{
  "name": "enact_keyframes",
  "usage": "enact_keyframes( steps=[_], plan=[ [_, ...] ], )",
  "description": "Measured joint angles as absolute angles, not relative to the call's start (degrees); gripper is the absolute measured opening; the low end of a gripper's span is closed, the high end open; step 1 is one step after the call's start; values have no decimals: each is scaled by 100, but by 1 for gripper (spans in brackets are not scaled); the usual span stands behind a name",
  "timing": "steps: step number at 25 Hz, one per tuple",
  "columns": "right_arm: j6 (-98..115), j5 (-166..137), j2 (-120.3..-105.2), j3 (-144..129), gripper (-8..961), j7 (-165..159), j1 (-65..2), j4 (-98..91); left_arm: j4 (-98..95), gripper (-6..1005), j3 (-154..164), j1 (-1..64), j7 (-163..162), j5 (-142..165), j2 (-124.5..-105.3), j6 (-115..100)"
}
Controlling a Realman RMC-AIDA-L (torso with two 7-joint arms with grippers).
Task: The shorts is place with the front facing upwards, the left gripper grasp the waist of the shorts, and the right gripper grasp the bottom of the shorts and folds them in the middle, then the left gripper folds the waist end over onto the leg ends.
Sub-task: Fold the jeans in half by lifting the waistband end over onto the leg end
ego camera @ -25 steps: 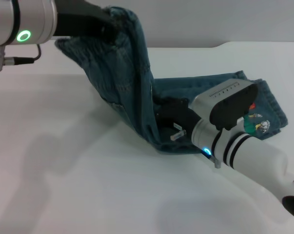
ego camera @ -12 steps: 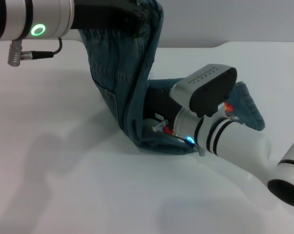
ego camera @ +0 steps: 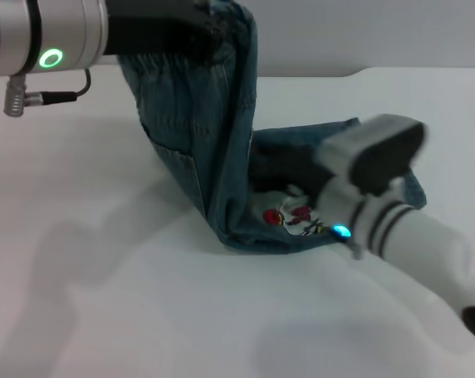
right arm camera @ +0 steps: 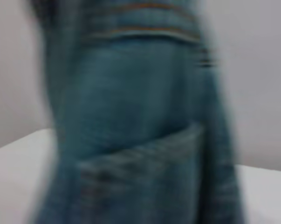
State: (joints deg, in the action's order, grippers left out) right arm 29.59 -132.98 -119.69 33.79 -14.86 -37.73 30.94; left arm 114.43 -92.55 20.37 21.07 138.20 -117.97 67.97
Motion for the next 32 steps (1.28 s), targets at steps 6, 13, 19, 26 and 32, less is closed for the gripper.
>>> enact_keyframes(
  steps=[6,13,19,26,32],
  plan=[
    [3845,-13301,-11938,3867,306,-1408,-3213,2624,11438,48,-9255,1984,2188,13816,-11796,6795],
    [4083,-13271,-11953,4341,306,-1081,-2903,2446,11447,47,-9263,1985,2195,13807,-11795,6794],
    [3355,-13271,-11987,4172,306,-1130,-3153,2653,11486,47,-9335,2040,2199,13769,-11792,6791],
    [2961,-13271,-11989,3993,306,-1205,-3420,2904,11494,48,-9495,2114,2487,13321,-11785,6635],
    [2491,-13279,-11988,3802,306,-1836,-3751,3039,11477,47,-9540,2117,2565,13253,-11786,6528]
  ],
)
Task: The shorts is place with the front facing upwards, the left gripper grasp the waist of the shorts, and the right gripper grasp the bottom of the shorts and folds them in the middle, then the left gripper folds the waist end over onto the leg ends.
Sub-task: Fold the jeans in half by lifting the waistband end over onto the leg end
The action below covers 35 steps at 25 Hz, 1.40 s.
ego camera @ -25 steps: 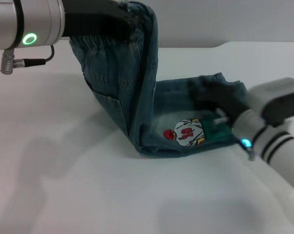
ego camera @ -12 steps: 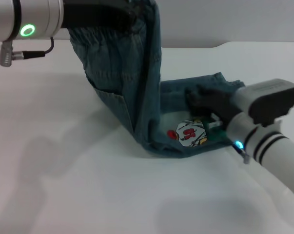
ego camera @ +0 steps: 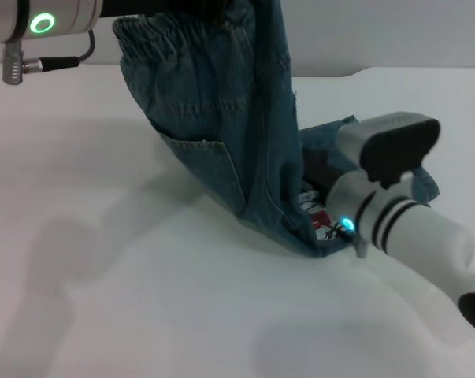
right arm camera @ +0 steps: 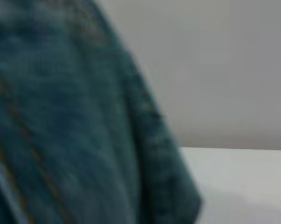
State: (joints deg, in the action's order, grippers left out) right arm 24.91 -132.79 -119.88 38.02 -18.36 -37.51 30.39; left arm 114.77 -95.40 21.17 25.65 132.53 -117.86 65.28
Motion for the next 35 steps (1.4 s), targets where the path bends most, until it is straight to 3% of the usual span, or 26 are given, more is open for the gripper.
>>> enact_keyframes(
  steps=[19,35],
  plan=[
    [2382,-13271,-11988,3131,307,-2406,-4551,3229,11383,47,-9432,2058,2697,13254,-11797,6297],
    [3598,-13271,-11988,3972,307,-1337,-3672,2329,11046,48,-9304,1977,2776,13237,-11798,6108]
  ],
)
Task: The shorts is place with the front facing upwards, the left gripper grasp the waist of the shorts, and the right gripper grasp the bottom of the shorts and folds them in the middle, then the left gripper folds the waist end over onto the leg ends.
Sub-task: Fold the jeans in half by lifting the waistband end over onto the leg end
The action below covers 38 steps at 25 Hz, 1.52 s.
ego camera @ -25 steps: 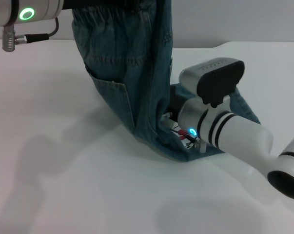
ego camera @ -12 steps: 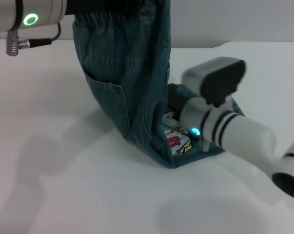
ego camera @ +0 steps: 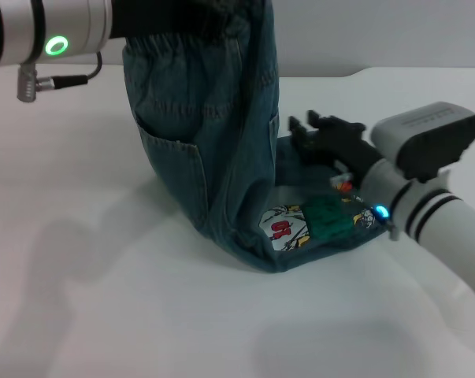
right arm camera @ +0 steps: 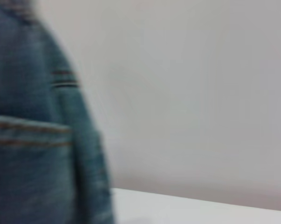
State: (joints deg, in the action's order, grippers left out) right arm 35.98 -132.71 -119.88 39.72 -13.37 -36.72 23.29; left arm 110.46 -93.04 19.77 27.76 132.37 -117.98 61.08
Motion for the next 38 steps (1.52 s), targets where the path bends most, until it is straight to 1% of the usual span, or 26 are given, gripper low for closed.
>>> enact_keyframes(
  steps=[4,11,19,23,35,38],
  plan=[
    [3883,-13265,-11953,4488,307,-984,-3357,2170,10917,47,-9167,1939,2778,13213,-11799,5969],
    [4943,-13262,-11919,5871,307,220,-2371,2160,10914,47,-8831,1776,2788,13073,-11800,5752],
    [5268,-13262,-11885,6687,307,649,-1858,2122,10687,47,-8237,1677,3074,12527,-11806,5298],
    [5397,-13263,-11882,6809,306,745,-1711,2156,10451,48,-7931,1711,3160,12434,-11813,5054],
    [5430,-13288,-11883,6830,307,751,-1667,2178,9626,130,-7102,1782,3397,12327,-11820,3911],
    [5432,-13309,-11882,6816,306,752,-1666,2223,9237,151,-6701,1965,3596,12305,-11826,3466]
  ],
)
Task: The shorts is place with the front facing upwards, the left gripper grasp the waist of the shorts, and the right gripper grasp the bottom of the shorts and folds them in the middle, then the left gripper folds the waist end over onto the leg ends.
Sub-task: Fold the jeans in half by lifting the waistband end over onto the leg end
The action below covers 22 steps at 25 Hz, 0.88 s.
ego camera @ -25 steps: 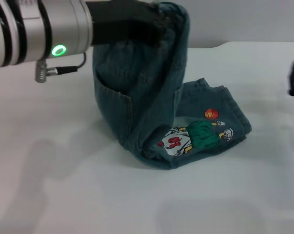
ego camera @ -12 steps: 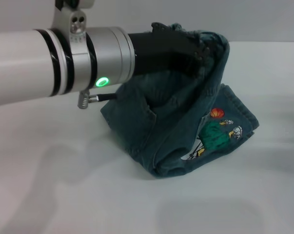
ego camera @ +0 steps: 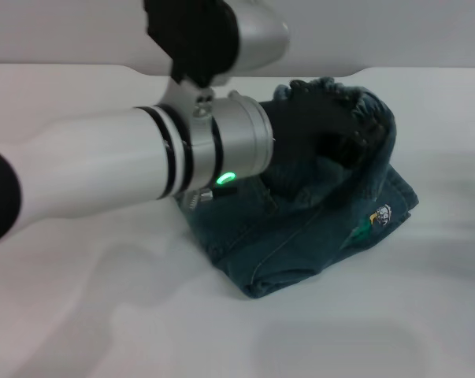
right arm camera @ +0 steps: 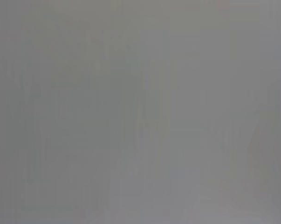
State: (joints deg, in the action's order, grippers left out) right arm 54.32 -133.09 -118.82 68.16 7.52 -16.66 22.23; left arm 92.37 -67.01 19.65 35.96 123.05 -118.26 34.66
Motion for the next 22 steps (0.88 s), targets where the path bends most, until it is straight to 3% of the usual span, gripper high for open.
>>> enact_keyframes(
  steps=[1,4,15,20,22],
  plan=[
    [5432,-13312,-11883,6802,306,752,-1665,2231,9128,158,-6651,2036,3604,12304,-11826,3410],
    [5432,-13315,-11882,6785,306,754,-1659,2240,8972,328,-6603,2138,3606,12299,-11831,3324],
    [5432,-13316,-11882,6775,305,756,-1515,2441,8828,603,-6478,2214,3614,12288,-11830,3044],
    [5432,-13334,-11882,6768,304,757,-1441,2571,8815,848,-6239,2217,3806,12290,-11818,2687],
    [5431,-13352,-11882,6767,304,759,-1428,2595,8782,848,-6084,2216,4038,12320,-11820,2463]
  ],
)
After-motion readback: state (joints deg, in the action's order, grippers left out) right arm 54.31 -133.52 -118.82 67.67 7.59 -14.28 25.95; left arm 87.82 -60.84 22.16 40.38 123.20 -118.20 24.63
